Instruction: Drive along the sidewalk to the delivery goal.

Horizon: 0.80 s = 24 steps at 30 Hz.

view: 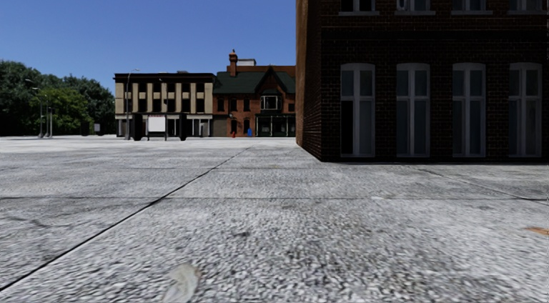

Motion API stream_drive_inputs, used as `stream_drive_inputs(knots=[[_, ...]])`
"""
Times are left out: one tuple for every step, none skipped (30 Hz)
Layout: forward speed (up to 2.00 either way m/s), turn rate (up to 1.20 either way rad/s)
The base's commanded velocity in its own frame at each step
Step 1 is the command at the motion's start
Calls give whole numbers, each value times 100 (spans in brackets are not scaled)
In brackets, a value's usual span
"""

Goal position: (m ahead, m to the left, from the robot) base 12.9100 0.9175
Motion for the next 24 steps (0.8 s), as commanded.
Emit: stream_drive_inputs(knots=[[200, 0], [200, 0], [200, 0], [200, 0], [200, 0], [200, 0], [200, 0], [200, 0], [200, 0], [200, 0], [200, 0], [200, 0], [200, 0], [200, 0], [200, 0], [200, 0], [200, 0], [200, 0], [200, 0], [200, 0], [200, 0], [200, 0], [200, 0], [200, 0]])
